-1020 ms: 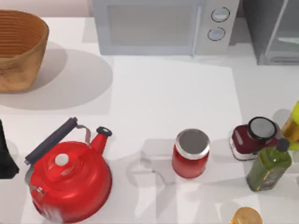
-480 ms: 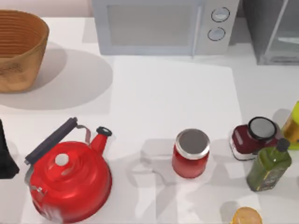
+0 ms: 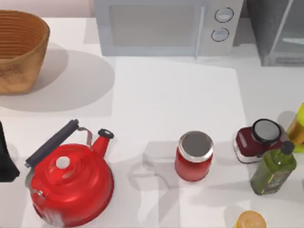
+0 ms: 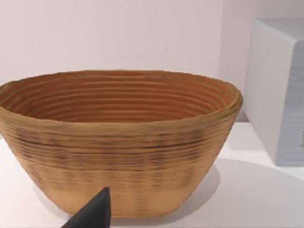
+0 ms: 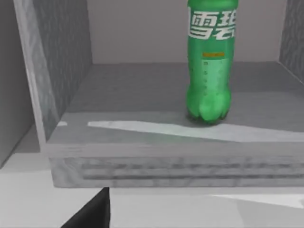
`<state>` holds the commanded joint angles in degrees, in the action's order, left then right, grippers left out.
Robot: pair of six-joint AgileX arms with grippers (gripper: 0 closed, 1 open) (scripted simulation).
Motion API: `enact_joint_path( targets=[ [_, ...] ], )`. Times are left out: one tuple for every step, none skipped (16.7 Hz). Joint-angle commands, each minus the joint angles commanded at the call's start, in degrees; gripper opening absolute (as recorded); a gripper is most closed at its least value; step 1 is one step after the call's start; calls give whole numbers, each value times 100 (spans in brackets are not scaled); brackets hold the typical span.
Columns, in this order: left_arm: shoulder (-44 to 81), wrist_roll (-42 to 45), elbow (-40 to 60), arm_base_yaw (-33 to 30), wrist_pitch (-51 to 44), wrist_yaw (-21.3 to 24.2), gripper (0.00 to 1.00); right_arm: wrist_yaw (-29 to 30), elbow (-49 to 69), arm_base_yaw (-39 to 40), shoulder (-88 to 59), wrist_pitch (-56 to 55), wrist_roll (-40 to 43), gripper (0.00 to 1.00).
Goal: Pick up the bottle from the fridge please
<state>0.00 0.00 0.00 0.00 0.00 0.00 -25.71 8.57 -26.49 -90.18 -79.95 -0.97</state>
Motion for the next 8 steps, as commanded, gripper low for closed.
enact_joint_path(
  targets=[
    [0,0,0,0,0,0,100,-97,45,-106,-331,-329,-3,100],
    [0,0,0,0,0,0,100,-181,88,-199,-620,-624,-4,100],
    [0,0,0,0,0,0,100,-252,127,-277,-860,-873,-5,100],
    [0,0,0,0,0,0,100,-308,159,-338,-1045,-1064,-6,100],
    [0,0,0,0,0,0,100,-348,183,-381,-1173,-1194,-6,100],
    [0,0,0,0,0,0,100,-370,196,-404,-1244,-1263,-6,100],
    [0,0,0,0,0,0,100,-374,198,-408,-1257,-1277,-6,100],
    [0,0,0,0,0,0,100,-374,198,-408,-1257,-1277,-6,100]
  ],
)
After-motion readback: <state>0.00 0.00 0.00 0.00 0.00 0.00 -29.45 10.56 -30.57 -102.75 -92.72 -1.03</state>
